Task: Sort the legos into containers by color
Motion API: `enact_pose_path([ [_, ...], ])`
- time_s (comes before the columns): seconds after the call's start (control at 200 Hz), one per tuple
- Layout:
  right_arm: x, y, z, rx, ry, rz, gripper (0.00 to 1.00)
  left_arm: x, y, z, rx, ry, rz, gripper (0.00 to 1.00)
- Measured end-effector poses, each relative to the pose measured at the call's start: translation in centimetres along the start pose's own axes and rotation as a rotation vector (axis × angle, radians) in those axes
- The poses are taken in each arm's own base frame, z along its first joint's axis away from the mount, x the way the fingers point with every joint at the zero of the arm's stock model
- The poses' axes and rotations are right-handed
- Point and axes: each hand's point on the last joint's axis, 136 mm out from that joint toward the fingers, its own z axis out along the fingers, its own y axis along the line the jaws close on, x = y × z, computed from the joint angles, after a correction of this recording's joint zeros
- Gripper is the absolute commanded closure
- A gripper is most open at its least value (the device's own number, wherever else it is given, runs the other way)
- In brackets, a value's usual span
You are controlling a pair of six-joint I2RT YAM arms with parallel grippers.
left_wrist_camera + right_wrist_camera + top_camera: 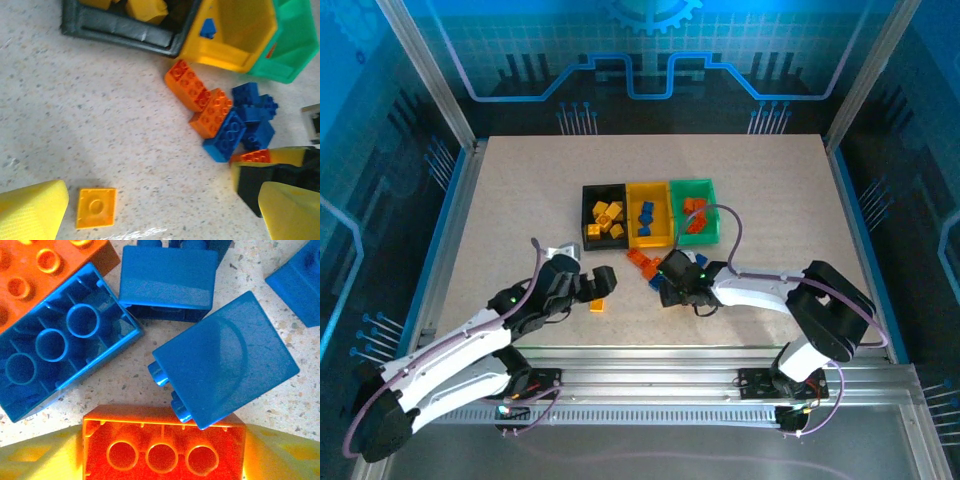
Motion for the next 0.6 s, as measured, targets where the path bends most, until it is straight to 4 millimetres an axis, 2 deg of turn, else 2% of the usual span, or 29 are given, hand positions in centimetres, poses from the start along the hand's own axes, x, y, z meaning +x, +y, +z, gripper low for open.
enact_pose_path([
  [0.095,-0.2,0.1,-0.1,-0.008,-0.006,-0.003,0.34,0.7,1.1,0.3,-0.035,0.016,-0.008,0.01],
  [0.2,-0.4,0.3,-1.1,-0.036,-0.027,-0.002,0.38,0.7,1.4,0.0,-0.037,0.007,-0.018,0.01],
  [0.285,-1.0,0.6,-3.2,-0.079,-0.066,0.0,0.39,0.5,1.3,-0.3,-0.026,-0.01,-0.021,0.01],
  [0.375,-2.3,0.9,-6.3,-0.136,-0.139,0.004,0.39,0.3,1.2,-0.4,-0.017,-0.017,-0.024,0.01],
  [0.485,-4.9,0.4,-9.8,-0.174,-0.22,0.028,0.39,0.6,1.6,-0.3,-0.021,-0.014,-0.025,0.01],
  [0.6,-9.9,-1.7,-11.9,-0.157,-0.299,0.115,0.39,0.9,1.9,-0.2,-0.028,-0.009,-0.024,0.01],
])
